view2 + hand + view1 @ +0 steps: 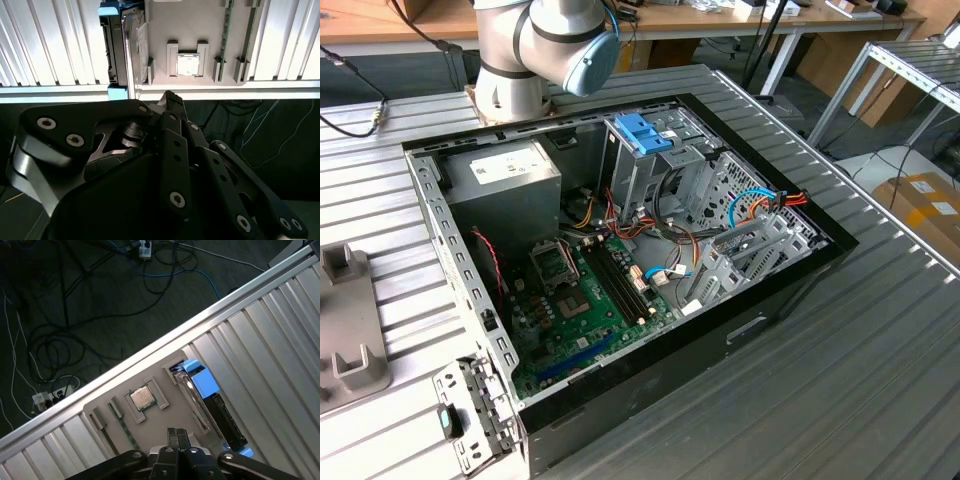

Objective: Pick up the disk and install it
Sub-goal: 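Pick up the disk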

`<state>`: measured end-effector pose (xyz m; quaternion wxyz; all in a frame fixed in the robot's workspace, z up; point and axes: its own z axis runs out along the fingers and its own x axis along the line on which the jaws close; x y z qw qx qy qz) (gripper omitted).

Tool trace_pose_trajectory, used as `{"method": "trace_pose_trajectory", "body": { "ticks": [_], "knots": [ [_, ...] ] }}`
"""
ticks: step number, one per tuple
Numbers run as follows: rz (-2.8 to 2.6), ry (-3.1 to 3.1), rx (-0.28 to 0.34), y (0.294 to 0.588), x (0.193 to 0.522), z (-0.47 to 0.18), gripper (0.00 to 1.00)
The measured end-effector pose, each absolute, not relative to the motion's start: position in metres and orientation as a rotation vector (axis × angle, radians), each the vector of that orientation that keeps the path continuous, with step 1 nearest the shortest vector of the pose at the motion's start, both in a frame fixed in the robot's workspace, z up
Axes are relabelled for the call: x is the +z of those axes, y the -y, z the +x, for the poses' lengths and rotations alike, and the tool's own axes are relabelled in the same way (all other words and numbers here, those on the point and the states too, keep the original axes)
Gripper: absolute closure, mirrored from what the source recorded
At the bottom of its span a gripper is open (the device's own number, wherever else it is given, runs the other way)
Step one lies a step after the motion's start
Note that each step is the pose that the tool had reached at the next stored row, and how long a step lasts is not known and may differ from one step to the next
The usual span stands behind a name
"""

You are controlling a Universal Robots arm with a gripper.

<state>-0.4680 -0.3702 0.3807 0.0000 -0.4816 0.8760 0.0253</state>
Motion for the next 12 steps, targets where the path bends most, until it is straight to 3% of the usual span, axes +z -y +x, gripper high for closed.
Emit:
{"method": "trace_pose_trajectory", "body": {
  "ticks": [12],
  "knots": [
    [-1.584,-2.713,0.08,0.3702,0.3807,-0.468,0.9]
  ]
}}
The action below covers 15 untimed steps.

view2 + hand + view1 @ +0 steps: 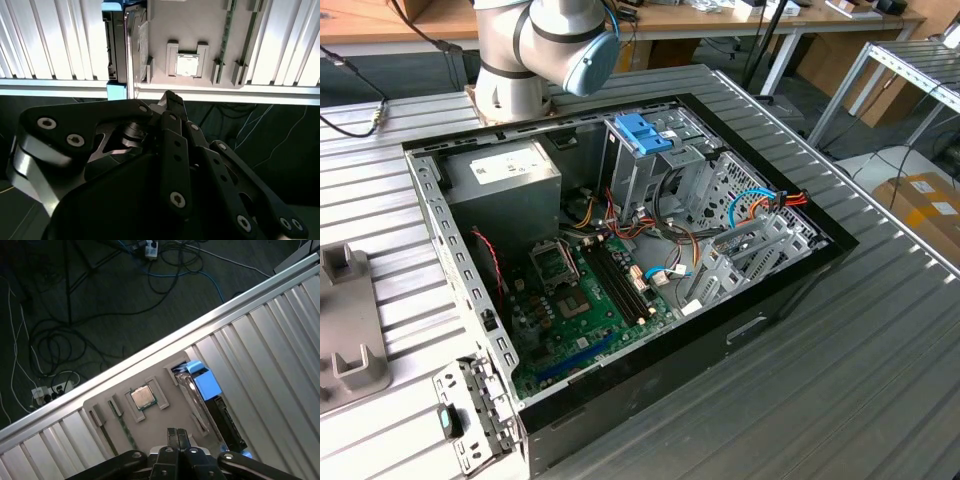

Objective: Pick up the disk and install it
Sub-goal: 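Pick up the disk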

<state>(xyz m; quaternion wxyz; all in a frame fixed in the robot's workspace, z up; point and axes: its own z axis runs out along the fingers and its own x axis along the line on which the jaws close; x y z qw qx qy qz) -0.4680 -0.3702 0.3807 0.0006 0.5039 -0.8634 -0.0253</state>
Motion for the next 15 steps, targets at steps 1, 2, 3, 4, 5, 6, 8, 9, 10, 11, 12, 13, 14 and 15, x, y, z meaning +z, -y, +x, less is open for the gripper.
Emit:
{"method": "trace_pose_trajectory", "body": {
  "ticks": [1,2,3,4,5,6,8,9,10,11,12,13,14,15],
  "knots": [
    [1.588,2.708,-0.079,0.3702,0.3807,-0.468,0.9],
    [1.593,2.705,-0.079,0.3702,0.3807,-0.468,0.9],
    [1.599,2.701,-0.079,0.3702,0.3807,-0.468,0.9],
    [1.607,2.697,-0.079,0.3702,0.3807,-0.468,0.9],
    [1.612,2.694,-0.079,0.3702,0.3807,-0.468,0.9],
    [1.619,2.689,-0.079,0.3702,0.3807,-0.468,0.9],
    [1.631,2.681,-0.079,0.3702,0.3807,-0.468,0.9],
    [1.637,2.678,-0.079,0.3702,0.3807,-0.468,0.9],
    [1.644,2.673,-0.079,0.3702,0.3807,-0.468,0.9],
    [1.655,2.666,-0.079,0.3702,0.3806,-0.468,0.9],
    [1.659,2.663,-0.079,0.3702,0.3807,-0.468,0.9],
    [1.665,2.659,-0.079,0.3702,0.3807,-0.468,0.9],
    [1.673,2.654,-0.079,0.3702,0.3807,-0.468,0.9],
    [1.679,2.651,-0.079,0.3702,0.3806,-0.468,0.9]
  ]
}}
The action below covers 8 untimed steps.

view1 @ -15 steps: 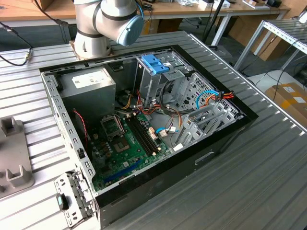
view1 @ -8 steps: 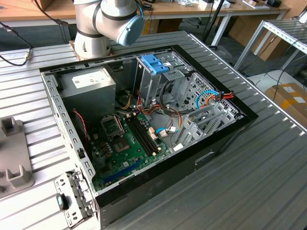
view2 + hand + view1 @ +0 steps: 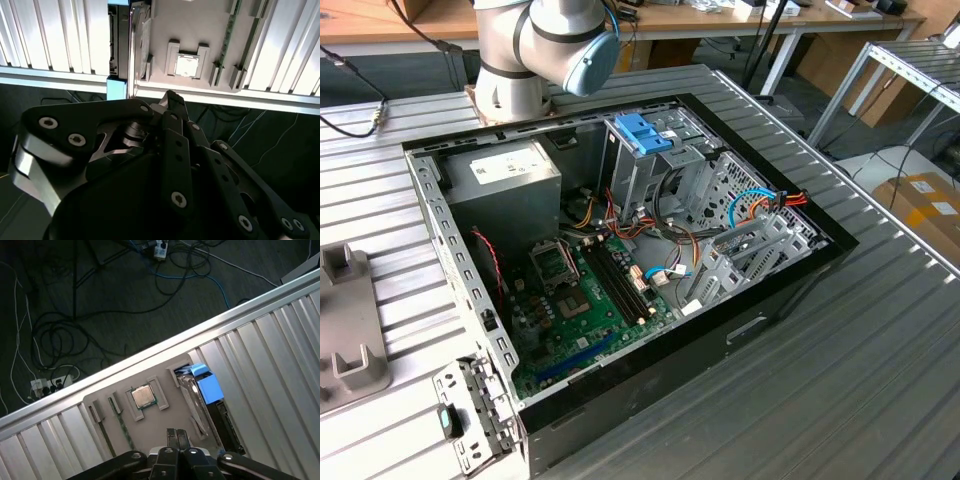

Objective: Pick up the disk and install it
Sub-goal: 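Pick up the disk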

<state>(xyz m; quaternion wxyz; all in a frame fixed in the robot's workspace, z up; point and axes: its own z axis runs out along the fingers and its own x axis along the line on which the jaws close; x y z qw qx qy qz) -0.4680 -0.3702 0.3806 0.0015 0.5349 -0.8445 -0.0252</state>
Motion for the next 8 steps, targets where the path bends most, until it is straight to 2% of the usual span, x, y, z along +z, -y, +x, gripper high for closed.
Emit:
{"method": "trace_pose_trajectory", "body": {
  "ticks": [8],
  "knots": [
    [1.729,2.617,-0.079,0.3702,0.3807,-0.468,0.9]
  ]
}}
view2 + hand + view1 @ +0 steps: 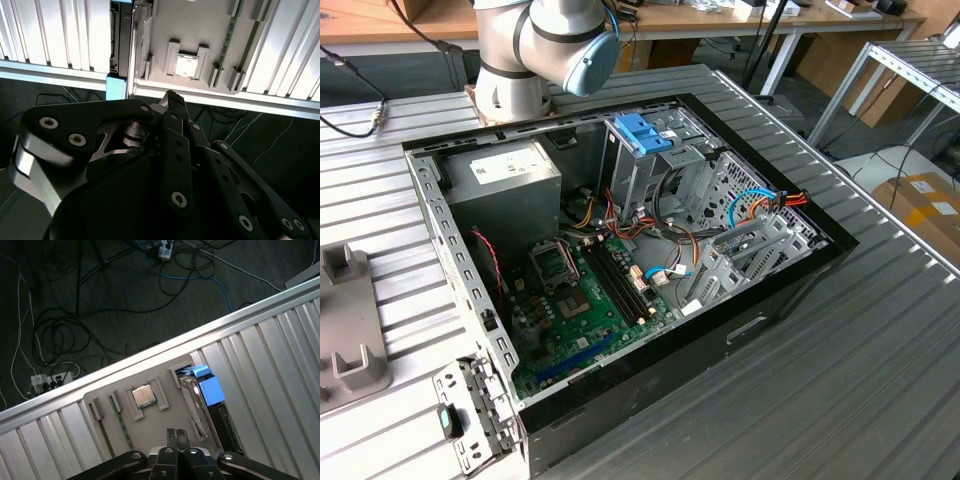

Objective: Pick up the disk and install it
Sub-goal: 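Pick up the disk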

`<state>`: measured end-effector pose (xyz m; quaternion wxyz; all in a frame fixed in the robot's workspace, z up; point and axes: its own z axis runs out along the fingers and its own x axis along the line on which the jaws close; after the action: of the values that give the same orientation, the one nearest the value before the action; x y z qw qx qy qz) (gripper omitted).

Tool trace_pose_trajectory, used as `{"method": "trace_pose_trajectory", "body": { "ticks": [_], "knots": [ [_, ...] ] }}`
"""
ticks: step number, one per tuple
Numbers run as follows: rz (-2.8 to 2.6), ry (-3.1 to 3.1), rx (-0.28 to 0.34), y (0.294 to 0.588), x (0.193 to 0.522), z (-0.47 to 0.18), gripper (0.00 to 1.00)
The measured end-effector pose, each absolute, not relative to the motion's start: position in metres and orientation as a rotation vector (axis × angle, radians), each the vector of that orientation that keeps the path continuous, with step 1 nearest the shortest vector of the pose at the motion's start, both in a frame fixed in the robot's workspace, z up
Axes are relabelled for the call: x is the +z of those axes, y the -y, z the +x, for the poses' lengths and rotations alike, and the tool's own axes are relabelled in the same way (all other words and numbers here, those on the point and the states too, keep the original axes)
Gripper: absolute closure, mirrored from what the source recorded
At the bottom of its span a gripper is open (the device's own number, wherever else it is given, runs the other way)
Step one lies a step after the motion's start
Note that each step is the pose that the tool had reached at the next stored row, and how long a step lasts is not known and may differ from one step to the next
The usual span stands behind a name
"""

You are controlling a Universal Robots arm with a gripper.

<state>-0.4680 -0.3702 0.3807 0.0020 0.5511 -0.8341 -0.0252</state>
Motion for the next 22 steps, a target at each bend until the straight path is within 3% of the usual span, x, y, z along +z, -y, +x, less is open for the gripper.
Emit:
{"method": "trace_pose_trajectory", "body": {
  "ticks": [22],
  "knots": [
    [1.879,2.508,-0.079,0.3702,0.3807,-0.468,0.9]
  ]
}}
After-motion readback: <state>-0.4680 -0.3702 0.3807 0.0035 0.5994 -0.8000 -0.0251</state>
